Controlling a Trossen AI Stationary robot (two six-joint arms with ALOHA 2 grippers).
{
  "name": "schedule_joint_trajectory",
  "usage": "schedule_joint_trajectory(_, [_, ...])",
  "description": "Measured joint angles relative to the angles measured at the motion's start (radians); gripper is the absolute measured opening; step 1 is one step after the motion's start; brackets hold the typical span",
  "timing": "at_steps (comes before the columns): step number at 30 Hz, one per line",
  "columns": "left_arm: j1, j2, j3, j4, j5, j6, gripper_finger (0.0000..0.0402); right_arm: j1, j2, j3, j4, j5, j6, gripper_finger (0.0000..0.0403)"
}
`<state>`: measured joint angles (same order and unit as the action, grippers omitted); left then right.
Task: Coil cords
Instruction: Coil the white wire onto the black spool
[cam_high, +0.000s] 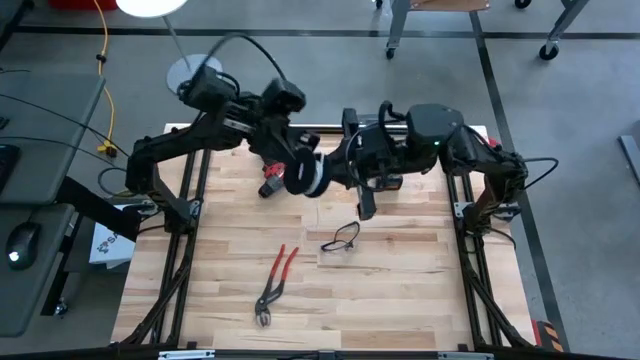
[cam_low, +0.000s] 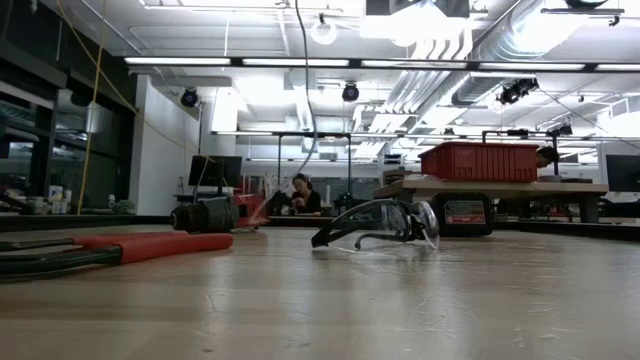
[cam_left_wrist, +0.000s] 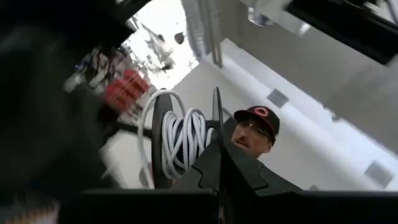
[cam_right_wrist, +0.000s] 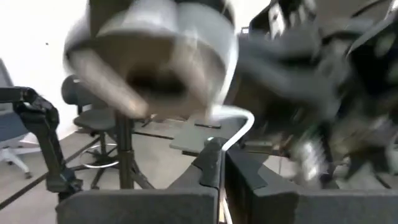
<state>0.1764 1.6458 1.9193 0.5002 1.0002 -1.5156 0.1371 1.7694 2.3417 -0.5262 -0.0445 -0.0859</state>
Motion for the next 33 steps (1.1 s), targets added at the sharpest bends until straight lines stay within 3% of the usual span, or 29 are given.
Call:
schedule_joint_trajectory(6, [0.004, 0.067, 0.165, 0.018, -0.029, 0.102, 0.0, 0.0, 0.024, -0.001, 0.043, -0.012, 0.023, 0.0])
schedule_joint_trajectory(18, [0.059, 0.062, 0.261, 0.019, -0.091, 0.366, 0.0, -0.015, -0.003, 0.001, 0.124, -0.015, 0.033, 0.0])
schedule_joint_trajectory(24, [0.072, 0.065, 0.295, 0.004, -0.204, 0.532, 0.0, -0.048, 0.01, 0.002, 0.153, -0.009, 0.037, 0.0])
schedule_joint_trajectory(28, [0.061, 0.068, 0.297, 0.026, -0.244, 0.512, 0.0, -0.075, 0.019, -0.002, 0.167, -0.017, 0.037, 0.0])
schedule_joint_trajectory(33, [0.031, 0.067, 0.297, 0.023, -0.368, 0.484, 0.0001, -0.113, 0.024, 0.0, 0.213, -0.02, 0.041, 0.0])
